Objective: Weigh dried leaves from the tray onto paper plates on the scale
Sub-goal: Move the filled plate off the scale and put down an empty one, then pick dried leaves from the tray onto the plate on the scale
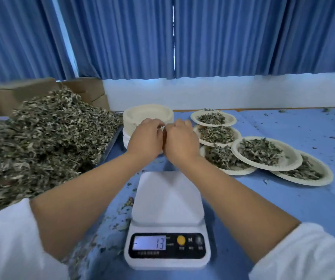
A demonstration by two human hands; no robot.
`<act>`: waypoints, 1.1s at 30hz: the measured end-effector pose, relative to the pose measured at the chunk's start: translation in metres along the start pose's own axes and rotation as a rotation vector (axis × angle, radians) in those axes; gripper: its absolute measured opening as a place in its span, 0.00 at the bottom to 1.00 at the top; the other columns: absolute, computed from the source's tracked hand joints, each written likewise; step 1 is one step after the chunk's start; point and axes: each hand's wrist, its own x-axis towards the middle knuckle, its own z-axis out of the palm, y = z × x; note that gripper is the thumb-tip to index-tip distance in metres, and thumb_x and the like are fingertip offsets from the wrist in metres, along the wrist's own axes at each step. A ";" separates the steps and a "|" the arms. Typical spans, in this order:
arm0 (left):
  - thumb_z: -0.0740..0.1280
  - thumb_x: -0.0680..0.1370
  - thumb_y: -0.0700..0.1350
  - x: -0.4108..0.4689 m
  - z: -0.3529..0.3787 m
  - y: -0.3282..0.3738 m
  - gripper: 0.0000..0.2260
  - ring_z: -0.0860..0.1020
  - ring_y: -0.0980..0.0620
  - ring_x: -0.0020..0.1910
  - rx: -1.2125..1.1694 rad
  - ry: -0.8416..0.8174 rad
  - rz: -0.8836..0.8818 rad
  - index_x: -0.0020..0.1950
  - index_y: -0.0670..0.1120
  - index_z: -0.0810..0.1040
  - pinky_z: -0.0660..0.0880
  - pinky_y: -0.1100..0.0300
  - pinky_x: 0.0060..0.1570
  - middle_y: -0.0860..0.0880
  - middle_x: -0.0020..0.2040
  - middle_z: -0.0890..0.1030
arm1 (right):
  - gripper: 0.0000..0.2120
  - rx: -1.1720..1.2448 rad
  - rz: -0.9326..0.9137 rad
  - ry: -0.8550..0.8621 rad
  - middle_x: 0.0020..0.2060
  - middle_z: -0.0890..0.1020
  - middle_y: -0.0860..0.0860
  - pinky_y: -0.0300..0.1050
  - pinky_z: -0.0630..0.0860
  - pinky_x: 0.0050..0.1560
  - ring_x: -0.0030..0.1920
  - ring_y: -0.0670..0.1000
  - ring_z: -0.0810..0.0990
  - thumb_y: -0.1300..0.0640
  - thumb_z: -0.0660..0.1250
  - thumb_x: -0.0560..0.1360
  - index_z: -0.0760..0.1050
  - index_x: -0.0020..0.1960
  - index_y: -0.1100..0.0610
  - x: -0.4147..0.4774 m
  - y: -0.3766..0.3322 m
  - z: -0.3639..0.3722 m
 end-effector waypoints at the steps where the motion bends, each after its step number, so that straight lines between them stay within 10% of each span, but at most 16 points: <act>1: 0.58 0.79 0.38 0.003 -0.004 -0.010 0.14 0.74 0.45 0.59 0.049 0.006 0.029 0.62 0.43 0.76 0.69 0.53 0.58 0.43 0.60 0.76 | 0.12 0.006 -0.020 0.000 0.56 0.74 0.56 0.49 0.70 0.51 0.59 0.59 0.69 0.60 0.57 0.77 0.74 0.59 0.58 0.008 -0.005 0.003; 10: 0.56 0.81 0.42 0.040 -0.022 -0.067 0.16 0.71 0.49 0.65 0.397 -0.118 0.082 0.67 0.51 0.74 0.57 0.47 0.68 0.50 0.63 0.76 | 0.15 -0.078 -0.203 -0.237 0.58 0.73 0.55 0.53 0.67 0.57 0.62 0.58 0.70 0.64 0.57 0.77 0.73 0.61 0.56 0.063 -0.013 0.023; 18: 0.58 0.80 0.44 0.051 -0.027 -0.076 0.11 0.72 0.51 0.57 0.376 -0.139 0.078 0.49 0.52 0.80 0.51 0.39 0.66 0.56 0.49 0.77 | 0.13 -0.044 -0.247 -0.186 0.55 0.75 0.53 0.48 0.62 0.48 0.58 0.57 0.71 0.56 0.54 0.83 0.76 0.56 0.53 0.067 -0.007 0.025; 25: 0.57 0.81 0.45 0.054 -0.043 -0.056 0.14 0.72 0.50 0.61 0.321 -0.129 -0.009 0.54 0.54 0.81 0.48 0.40 0.69 0.55 0.57 0.79 | 0.15 0.007 -0.209 -0.122 0.56 0.77 0.52 0.48 0.66 0.52 0.59 0.57 0.70 0.54 0.53 0.83 0.78 0.57 0.53 0.067 -0.008 0.013; 33: 0.59 0.81 0.47 0.013 -0.052 -0.043 0.12 0.70 0.52 0.64 0.375 -0.016 0.261 0.59 0.55 0.79 0.54 0.50 0.69 0.58 0.58 0.78 | 0.11 0.627 -0.024 -0.037 0.53 0.80 0.55 0.41 0.66 0.60 0.59 0.51 0.74 0.59 0.62 0.79 0.82 0.53 0.59 0.028 0.006 -0.010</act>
